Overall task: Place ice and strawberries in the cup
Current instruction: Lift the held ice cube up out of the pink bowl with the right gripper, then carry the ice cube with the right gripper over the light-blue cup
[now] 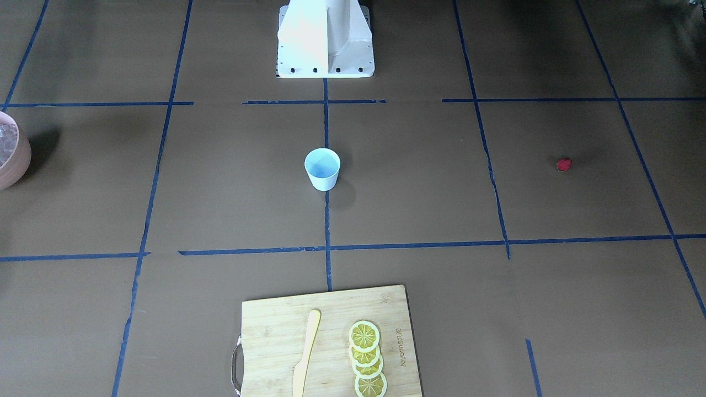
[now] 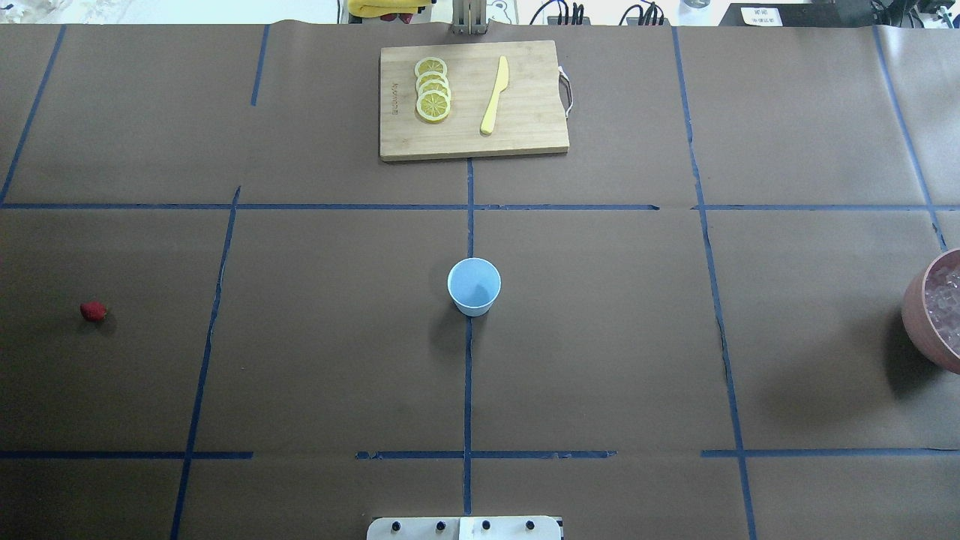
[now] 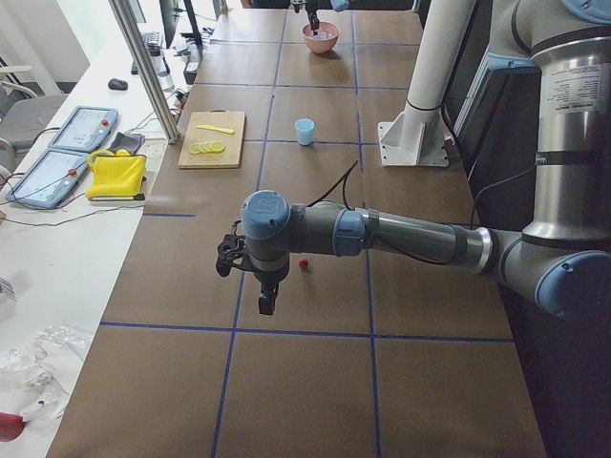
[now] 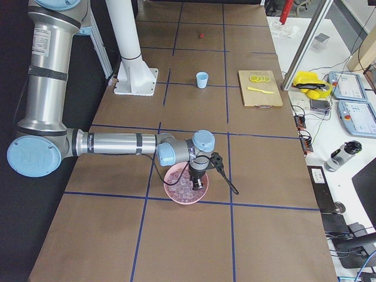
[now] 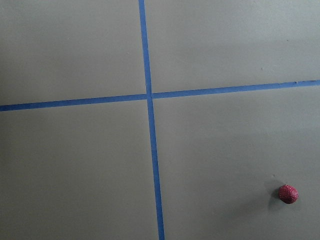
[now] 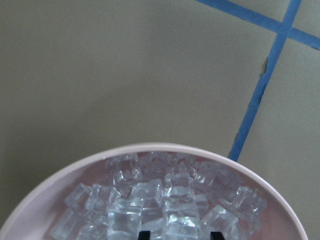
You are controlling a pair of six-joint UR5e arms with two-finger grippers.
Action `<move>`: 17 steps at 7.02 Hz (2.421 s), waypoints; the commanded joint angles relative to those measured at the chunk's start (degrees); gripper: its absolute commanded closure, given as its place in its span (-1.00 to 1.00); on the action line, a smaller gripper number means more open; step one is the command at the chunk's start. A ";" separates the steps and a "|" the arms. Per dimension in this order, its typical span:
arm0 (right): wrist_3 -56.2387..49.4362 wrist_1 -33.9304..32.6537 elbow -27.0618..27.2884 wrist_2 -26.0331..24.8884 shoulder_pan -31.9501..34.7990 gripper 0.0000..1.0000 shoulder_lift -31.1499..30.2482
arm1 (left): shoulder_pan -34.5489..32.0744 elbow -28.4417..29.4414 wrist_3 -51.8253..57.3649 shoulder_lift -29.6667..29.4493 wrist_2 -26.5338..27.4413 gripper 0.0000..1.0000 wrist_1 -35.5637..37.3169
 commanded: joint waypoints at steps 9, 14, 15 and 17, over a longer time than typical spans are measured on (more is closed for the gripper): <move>15.20 -11.97 13.66 4.75 -1.81 1.00 13.88 | 0.00 -0.55 0.00 0.28 -0.15 -1.00 0.25; 60.33 -12.32 13.22 -11.11 -31.94 1.00 38.51 | 0.09 -0.46 0.00 0.36 -0.15 -1.00 0.33; 62.56 -13.37 11.83 -14.72 -35.91 1.00 41.59 | 0.00 -0.37 0.00 0.36 -0.07 -1.00 0.33; 65.12 -14.87 4.64 -18.17 -38.93 1.00 49.33 | 0.09 -0.46 0.00 1.07 -0.07 -1.00 0.07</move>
